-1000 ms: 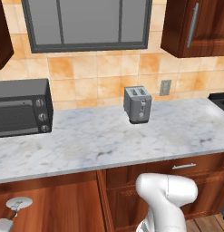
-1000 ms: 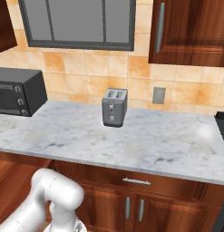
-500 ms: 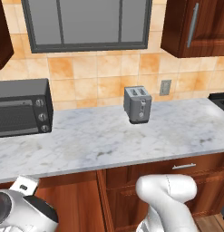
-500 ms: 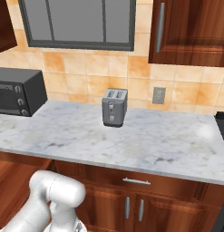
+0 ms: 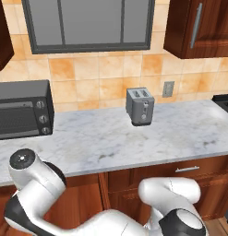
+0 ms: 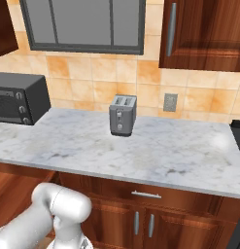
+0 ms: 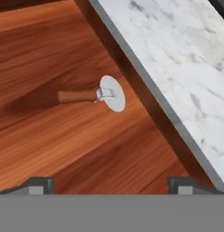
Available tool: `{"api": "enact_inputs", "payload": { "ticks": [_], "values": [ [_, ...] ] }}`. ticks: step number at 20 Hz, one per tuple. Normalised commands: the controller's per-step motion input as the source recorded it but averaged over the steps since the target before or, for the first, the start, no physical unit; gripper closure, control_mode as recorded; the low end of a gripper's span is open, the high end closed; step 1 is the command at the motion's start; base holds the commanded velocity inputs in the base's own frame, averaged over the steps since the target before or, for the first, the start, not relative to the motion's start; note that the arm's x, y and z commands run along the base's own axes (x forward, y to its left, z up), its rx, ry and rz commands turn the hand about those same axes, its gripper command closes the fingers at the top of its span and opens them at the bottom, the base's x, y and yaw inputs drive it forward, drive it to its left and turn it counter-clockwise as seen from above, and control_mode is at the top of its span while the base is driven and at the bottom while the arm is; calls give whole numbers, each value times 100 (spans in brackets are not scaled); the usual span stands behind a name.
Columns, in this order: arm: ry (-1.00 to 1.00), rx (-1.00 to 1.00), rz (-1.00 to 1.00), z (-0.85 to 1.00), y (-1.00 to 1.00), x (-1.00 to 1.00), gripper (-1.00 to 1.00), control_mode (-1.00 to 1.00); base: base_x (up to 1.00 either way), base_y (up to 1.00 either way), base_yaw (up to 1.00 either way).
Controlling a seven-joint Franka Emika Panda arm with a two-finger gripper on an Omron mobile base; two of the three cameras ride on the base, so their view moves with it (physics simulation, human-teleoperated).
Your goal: Take the pizza cutter from the drawer on the left and place it on the dining counter for cutting.
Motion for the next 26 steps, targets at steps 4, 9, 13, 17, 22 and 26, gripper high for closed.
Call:
{"api": "enact_inputs", "payload": {
  "ticks": [4,9,13,17,22,26],
  "values": [
    [25,0,-21,0,36,70,-100,-100,0,0,0],
    [16,0,-40,-12,42,10,-100,-100,0,0,0],
    [14,0,-48,-14,35,0,-100,-100,0,0,0],
    [13,0,-45,-27,35,0,-100,-100,0,0,0],
    [18,0,-37,-28,26,-1,-100,-100,0,0,0],
    [11,0,-25,-24,17,-2,-100,-100,0,0,0]
  ]
}}
